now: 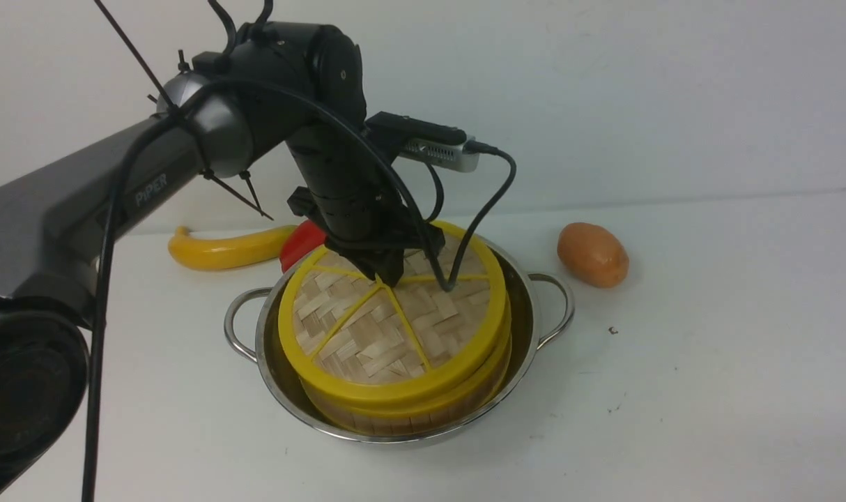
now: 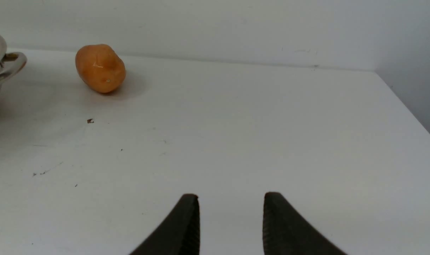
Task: Place the steamer in the pot on the white table, and put the lid on the steamer.
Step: 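Place the yellow bamboo steamer lid onto the steamer in the pot with the left gripper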
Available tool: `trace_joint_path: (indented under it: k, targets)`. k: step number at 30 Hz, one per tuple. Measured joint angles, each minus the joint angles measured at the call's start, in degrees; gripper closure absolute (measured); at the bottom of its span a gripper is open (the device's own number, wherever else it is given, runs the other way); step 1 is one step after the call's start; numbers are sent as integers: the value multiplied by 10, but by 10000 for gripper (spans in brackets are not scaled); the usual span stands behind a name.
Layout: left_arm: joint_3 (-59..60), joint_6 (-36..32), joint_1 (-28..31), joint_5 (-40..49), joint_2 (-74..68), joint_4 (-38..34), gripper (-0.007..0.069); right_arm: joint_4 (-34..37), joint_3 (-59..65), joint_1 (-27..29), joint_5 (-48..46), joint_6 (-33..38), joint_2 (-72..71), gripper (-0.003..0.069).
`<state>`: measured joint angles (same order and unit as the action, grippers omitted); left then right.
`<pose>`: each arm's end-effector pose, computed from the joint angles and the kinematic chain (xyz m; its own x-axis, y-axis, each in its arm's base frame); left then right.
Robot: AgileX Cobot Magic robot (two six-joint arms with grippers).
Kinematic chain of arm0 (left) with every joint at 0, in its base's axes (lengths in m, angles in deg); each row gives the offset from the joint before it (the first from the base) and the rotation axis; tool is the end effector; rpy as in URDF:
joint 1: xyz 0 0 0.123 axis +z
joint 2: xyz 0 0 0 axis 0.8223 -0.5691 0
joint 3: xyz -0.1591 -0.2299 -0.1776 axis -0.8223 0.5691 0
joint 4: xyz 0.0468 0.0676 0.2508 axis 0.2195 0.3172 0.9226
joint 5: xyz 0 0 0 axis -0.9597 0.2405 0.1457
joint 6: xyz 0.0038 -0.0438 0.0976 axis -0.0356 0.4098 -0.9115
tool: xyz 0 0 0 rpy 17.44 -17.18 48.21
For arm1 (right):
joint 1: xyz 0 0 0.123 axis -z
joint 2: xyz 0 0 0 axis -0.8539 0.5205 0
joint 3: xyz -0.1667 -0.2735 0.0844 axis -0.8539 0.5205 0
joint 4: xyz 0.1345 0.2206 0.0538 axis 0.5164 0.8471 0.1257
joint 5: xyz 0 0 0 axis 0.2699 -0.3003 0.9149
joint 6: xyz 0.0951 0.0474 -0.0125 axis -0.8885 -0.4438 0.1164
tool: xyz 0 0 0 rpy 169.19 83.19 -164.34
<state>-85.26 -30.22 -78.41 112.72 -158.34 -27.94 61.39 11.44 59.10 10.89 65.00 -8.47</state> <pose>0.4439 -0.2002 0.2829 -0.8484 0.4515 -0.2764 0.4857 0.8715 -0.0673 0.0322 -0.0048 0.1636 -0.3377 -0.0317 -0.9407 0.0356 0.9983 -0.0465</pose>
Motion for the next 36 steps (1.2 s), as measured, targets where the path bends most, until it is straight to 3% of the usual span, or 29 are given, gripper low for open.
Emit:
trace_joint_path:
  k: [27,36]
  targets:
    - [0,-31,1,-14,0,-31,503,0,0,0,0,0,0,418]
    - [-1,-59,1,5,0,-53,342,0,0,0,0,0,0,418]
